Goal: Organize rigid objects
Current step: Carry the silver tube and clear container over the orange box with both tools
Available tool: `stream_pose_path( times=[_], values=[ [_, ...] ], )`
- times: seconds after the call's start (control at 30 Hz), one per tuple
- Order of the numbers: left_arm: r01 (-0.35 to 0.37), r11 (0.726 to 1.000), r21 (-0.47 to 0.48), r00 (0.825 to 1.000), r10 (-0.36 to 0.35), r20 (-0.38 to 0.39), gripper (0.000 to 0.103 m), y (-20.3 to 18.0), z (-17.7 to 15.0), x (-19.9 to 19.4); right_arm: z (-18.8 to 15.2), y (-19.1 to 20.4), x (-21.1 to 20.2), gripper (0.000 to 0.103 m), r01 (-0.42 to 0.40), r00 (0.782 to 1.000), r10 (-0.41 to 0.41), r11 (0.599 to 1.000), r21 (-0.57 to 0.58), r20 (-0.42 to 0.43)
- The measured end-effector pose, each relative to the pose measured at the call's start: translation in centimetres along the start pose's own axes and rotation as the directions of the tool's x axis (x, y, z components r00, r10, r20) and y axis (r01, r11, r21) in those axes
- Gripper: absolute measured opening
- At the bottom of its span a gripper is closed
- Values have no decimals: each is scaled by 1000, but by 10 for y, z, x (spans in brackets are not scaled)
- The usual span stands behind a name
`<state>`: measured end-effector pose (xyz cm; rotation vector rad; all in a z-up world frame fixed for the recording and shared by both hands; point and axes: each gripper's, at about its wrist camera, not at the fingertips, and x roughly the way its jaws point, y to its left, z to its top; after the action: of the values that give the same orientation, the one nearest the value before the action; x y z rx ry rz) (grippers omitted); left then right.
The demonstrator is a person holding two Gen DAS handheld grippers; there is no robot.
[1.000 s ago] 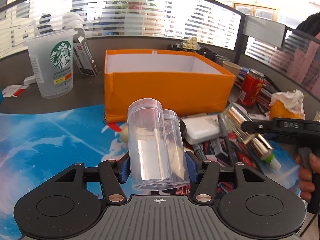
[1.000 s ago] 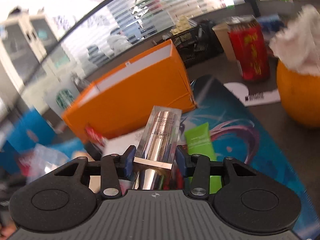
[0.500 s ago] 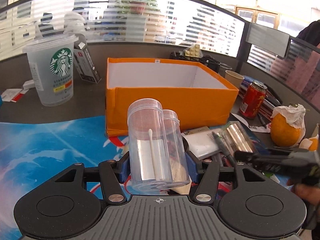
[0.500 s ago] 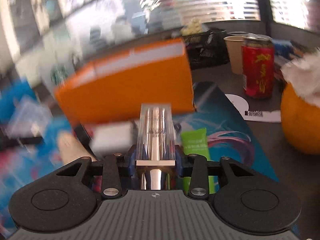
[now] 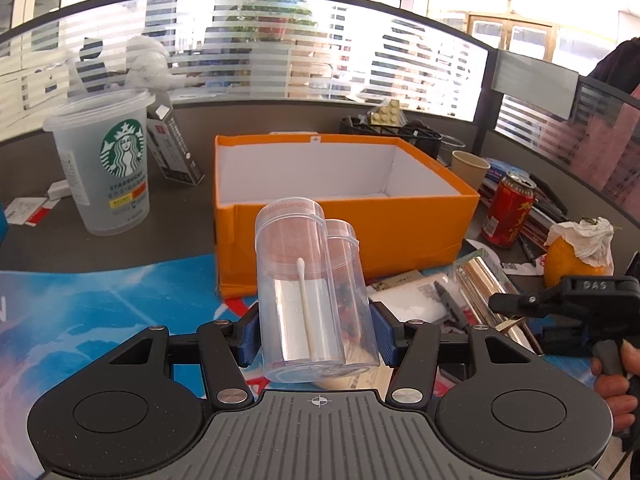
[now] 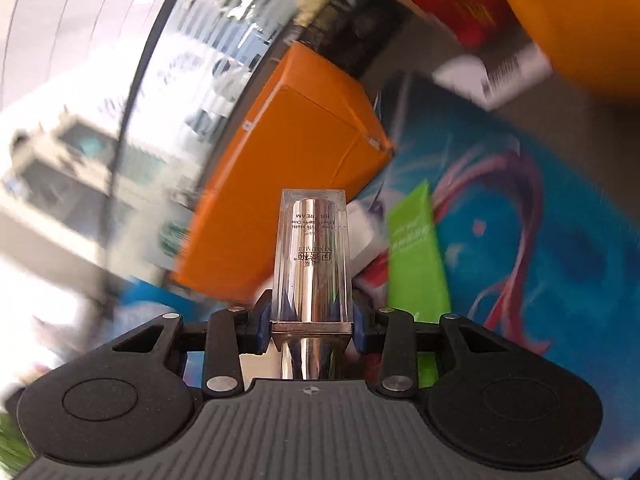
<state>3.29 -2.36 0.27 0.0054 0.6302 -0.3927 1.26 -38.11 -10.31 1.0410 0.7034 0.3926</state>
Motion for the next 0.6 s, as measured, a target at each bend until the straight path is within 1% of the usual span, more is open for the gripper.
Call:
stream_pose_path(
  times=[0.07,0.13,0.23,0.3,0.43,0.53,0.6],
  values=[
    [9,1000,-3,1000,-9,-1,54,0,4,2,0,-6,0,35,-79,997,80,993,89,-14],
    [21,1000,-11,1000,-21,-6,54,0,12,4,1,-2,2,35,-129,991,133,983,133,-24],
    [29,999,-22,1000,-29,4,54,2,28,6,8,17,4,35,-187,981,192,973,134,-29],
    [17,1000,-10,1000,-16,18,54,0,41,7,17,30,7,35,-220,974,225,968,121,-28],
    [-2,1000,-9,1000,3,16,54,2,66,18,43,53,20,35,-270,962,273,958,101,-23],
    [-7,1000,-14,1000,7,-1,54,5,85,32,65,66,32,35,-280,959,283,955,95,-22],
    [-31,999,-19,999,31,-15,54,8,99,45,82,73,42,35,-275,960,278,957,94,-21]
  ],
)
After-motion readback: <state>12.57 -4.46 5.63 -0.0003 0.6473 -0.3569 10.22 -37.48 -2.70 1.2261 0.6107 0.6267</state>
